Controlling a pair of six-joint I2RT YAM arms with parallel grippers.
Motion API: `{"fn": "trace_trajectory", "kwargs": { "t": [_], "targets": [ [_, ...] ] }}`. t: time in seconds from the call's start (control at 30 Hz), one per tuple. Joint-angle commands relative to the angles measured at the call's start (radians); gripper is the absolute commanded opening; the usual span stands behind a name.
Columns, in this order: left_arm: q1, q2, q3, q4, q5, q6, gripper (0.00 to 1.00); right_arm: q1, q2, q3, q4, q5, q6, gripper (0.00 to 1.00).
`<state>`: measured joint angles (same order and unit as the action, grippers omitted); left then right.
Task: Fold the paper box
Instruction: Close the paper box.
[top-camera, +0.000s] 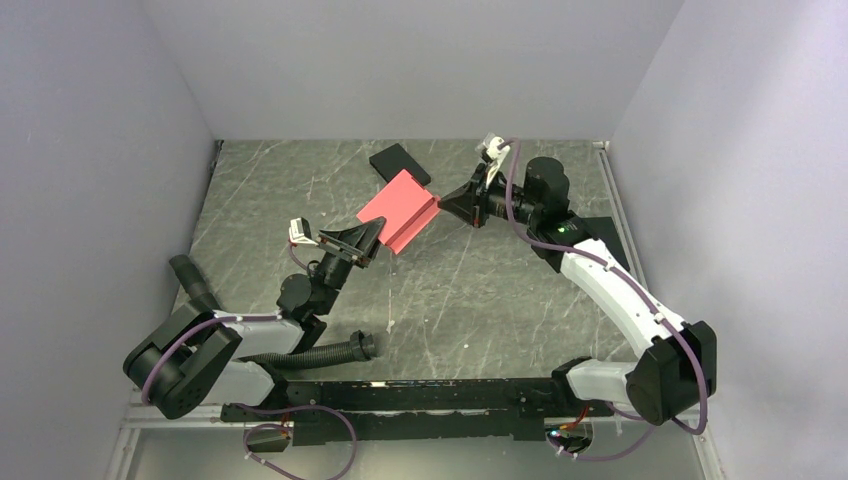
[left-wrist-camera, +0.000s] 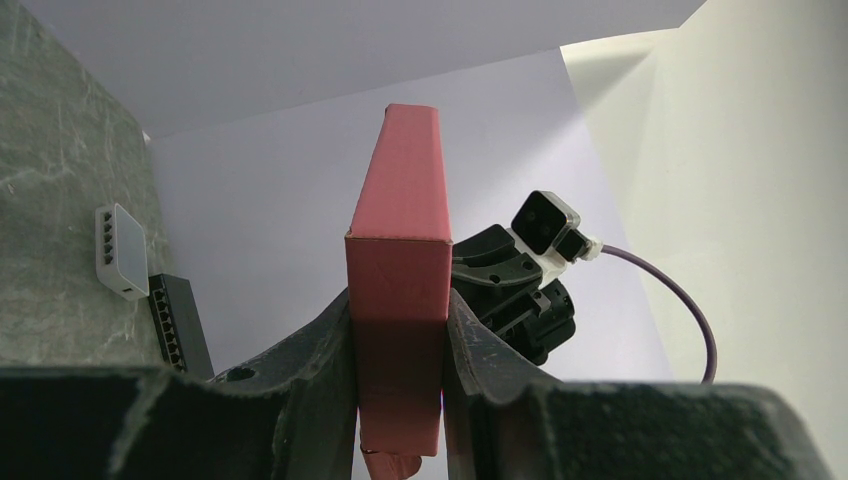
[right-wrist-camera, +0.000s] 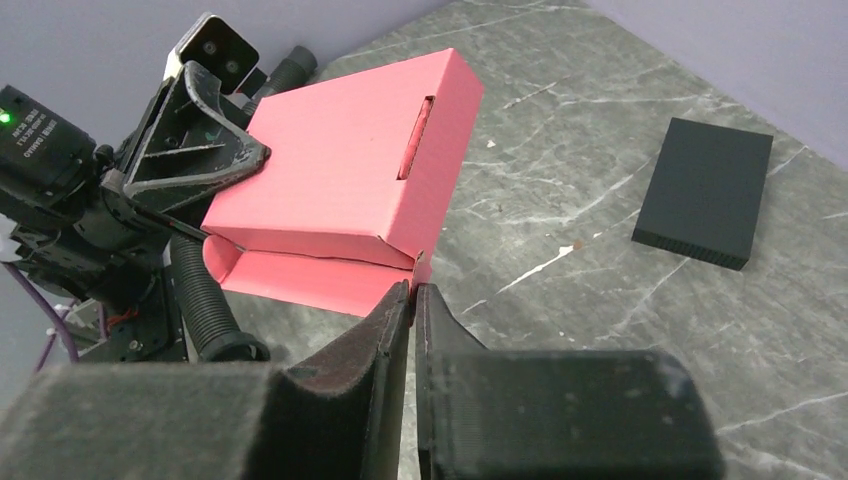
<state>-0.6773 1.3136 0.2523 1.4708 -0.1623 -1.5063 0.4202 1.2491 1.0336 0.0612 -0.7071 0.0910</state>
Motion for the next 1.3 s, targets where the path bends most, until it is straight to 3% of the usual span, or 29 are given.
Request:
{"fn": "trace_trajectory", "kwargs": {
  "t": [0.0,0.07,1.27],
  "targets": [
    [0.001,-0.005,0.002,0.081,0.003,-0.008,0.0,0.006,-0.008,0.049,0.026,-0.005,-0.019,0.06],
    [0.001,-0.004,0.002,0.08,0.001,-0.009,0.0,0.009,-0.008,0.049,0.02,-0.004,-0.031,0.0],
    [-0.002,-0.021,0.01,0.023,-0.023,-0.058,0.0,0.096,-0.01,0.045,-0.024,0.08,-0.147,0.0]
  ]
}}
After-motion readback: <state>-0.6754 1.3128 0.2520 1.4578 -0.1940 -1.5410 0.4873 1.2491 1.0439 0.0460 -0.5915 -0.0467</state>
